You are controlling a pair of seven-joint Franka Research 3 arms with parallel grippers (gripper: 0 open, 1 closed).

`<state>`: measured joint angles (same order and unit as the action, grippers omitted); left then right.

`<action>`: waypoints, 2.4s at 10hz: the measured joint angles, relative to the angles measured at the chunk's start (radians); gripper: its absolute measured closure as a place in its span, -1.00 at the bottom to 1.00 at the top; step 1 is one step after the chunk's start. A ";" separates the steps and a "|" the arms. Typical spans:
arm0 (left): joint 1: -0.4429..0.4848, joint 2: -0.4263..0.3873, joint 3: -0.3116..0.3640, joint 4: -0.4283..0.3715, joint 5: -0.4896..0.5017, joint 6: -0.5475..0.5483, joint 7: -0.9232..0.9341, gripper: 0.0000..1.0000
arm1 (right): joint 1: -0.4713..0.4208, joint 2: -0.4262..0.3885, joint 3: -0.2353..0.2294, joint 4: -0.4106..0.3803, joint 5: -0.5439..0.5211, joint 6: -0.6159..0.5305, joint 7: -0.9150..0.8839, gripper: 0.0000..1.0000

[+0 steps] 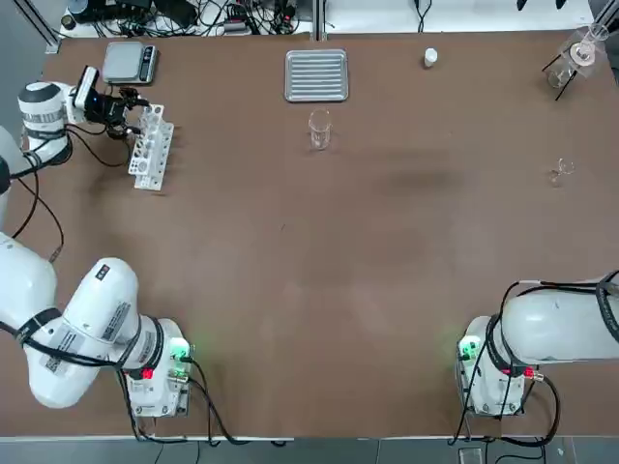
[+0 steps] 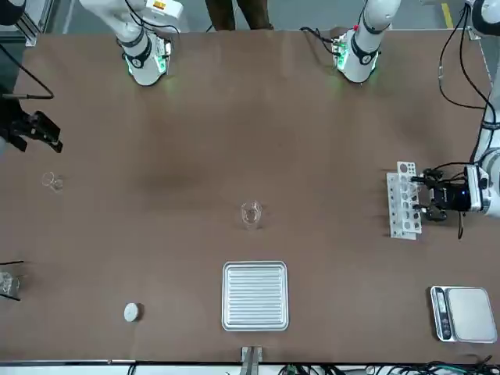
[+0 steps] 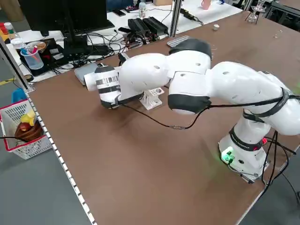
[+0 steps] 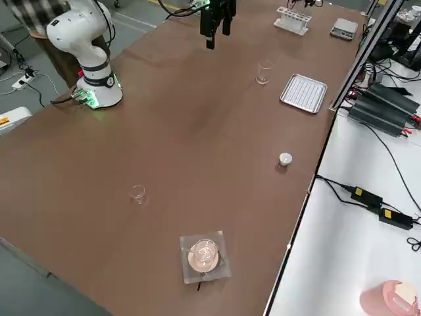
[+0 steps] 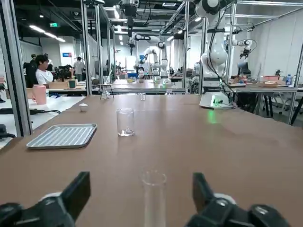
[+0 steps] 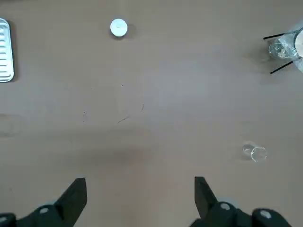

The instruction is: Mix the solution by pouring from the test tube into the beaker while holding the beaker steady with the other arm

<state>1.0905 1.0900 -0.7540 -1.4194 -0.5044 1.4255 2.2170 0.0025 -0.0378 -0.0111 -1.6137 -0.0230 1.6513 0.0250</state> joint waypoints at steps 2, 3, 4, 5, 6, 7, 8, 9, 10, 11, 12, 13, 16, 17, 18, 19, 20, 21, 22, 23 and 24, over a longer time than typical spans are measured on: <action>0.001 -0.034 -0.001 0.004 -0.002 -0.009 0.000 -0.98 | 0.000 0.000 0.001 0.000 0.000 0.000 0.001 -1.00; 0.002 -0.061 -0.001 0.006 -0.002 -0.029 0.000 -0.98 | 0.000 0.000 0.001 0.000 0.000 0.002 0.001 -1.00; 0.004 -0.099 -0.002 0.008 -0.002 -0.057 -0.001 -0.98 | 0.000 0.000 0.001 0.000 0.001 0.004 0.002 -1.00; 0.007 -0.146 -0.002 0.010 -0.002 -0.078 -0.014 -0.98 | 0.000 0.000 0.002 -0.001 0.001 0.006 0.003 -1.00; 0.008 -0.196 -0.002 0.012 -0.002 -0.094 -0.037 -0.98 | 0.001 0.000 0.003 -0.001 0.001 0.007 0.003 -1.00; 0.008 -0.251 -0.003 0.015 -0.002 -0.104 -0.067 -0.98 | 0.001 0.000 0.003 -0.001 0.001 0.009 0.004 -1.00; 0.007 -0.315 -0.004 0.019 -0.002 -0.109 -0.111 -0.98 | 0.001 0.000 0.003 -0.001 0.001 0.012 0.004 -1.00; 0.007 -0.389 -0.004 0.023 -0.002 -0.110 -0.174 -0.98 | 0.001 0.000 0.004 -0.001 0.001 0.015 0.004 -1.00; 0.006 -0.465 -0.005 0.024 -0.002 -0.109 -0.236 -0.98 | 0.002 0.000 0.004 -0.002 0.001 0.022 0.004 -1.00; 0.002 -0.538 -0.005 0.021 -0.002 -0.102 -0.303 -0.98 | 0.002 0.000 0.005 -0.004 0.001 0.032 0.004 -1.00; -0.003 -0.603 -0.006 0.013 -0.002 -0.086 -0.373 -0.98 | 0.002 0.000 0.006 -0.004 0.001 0.040 0.004 -1.00; -0.009 -0.659 -0.008 -0.003 -0.002 -0.067 -0.432 -0.98 | 0.002 0.000 0.006 -0.005 0.001 0.042 0.004 -1.00; -0.048 -0.790 -0.022 -0.022 0.029 -0.020 -0.664 -0.98 | 0.002 0.002 0.006 -0.009 0.001 0.049 0.005 -1.00; -0.073 -0.824 -0.027 -0.022 0.065 -0.015 -0.779 -0.98 | 0.002 0.003 0.006 -0.015 0.001 0.055 0.005 -1.00; -0.106 -0.853 -0.029 -0.021 0.098 -0.003 -0.880 -0.98 | 0.002 0.003 0.006 -0.021 0.001 0.060 0.005 -1.00; -0.142 -0.885 -0.030 -0.020 0.133 0.019 -0.971 -0.98 | 0.002 0.003 0.006 -0.023 0.001 0.061 0.005 -1.00; -0.179 -0.919 -0.032 -0.016 0.179 0.033 -1.063 -0.98 | 0.002 0.003 0.006 -0.023 0.001 0.061 0.005 -1.00; -0.222 -0.951 -0.036 -0.006 0.235 0.037 -1.164 -0.98 | 0.002 0.003 0.006 -0.023 0.001 0.061 0.005 -1.00; -0.251 -0.976 -0.051 0.009 0.298 0.039 -1.251 -0.98 | 0.002 0.003 0.006 -0.023 0.001 0.061 0.005 -1.00; -0.259 -0.990 -0.081 0.025 0.355 0.039 -1.323 -0.98 | 0.002 0.003 0.006 -0.024 0.001 0.061 0.005 -1.00; -0.260 -0.998 -0.102 0.030 0.395 0.039 -1.366 -0.98 | 0.002 0.003 0.006 -0.024 0.001 0.061 0.005 -1.00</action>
<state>0.8306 0.0925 -0.8565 -1.3890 -0.1099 1.4645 0.8510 0.0049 -0.0346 -0.0047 -1.6375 -0.0217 1.7119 0.0305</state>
